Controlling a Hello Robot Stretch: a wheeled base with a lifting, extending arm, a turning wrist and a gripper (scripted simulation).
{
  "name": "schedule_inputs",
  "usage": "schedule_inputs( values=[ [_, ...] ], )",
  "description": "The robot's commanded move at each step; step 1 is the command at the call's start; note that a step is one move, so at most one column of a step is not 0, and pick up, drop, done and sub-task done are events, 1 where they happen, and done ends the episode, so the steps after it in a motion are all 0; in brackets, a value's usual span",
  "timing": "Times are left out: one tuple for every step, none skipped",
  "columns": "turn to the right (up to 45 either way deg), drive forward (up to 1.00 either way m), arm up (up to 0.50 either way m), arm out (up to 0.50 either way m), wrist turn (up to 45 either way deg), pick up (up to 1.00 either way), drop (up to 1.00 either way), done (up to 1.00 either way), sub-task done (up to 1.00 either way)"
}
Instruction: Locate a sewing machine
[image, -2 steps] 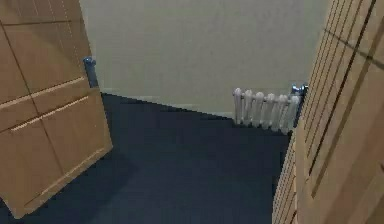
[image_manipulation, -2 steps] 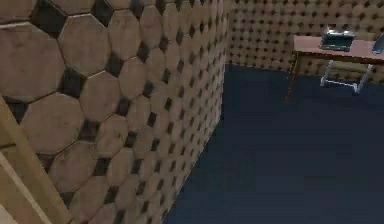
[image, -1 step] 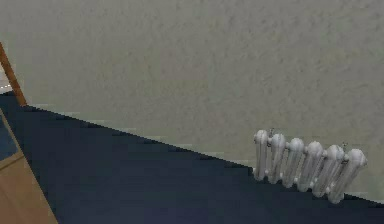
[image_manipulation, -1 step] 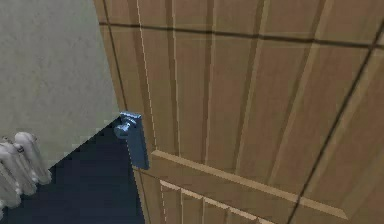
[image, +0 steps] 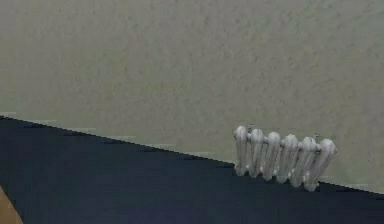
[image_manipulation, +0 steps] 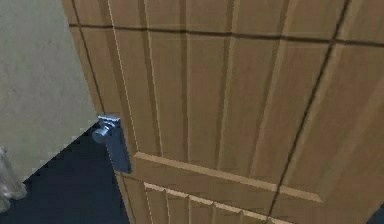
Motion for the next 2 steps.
schedule_inputs(
  values=[
    [0.0,0.1,0.0,0.0,0.0,0.0,0.0,0.0,0.0],
    [9.0,0.0,0.0,0.0,0.0,0.0,0.0,0.0,0.0]
  ],
)
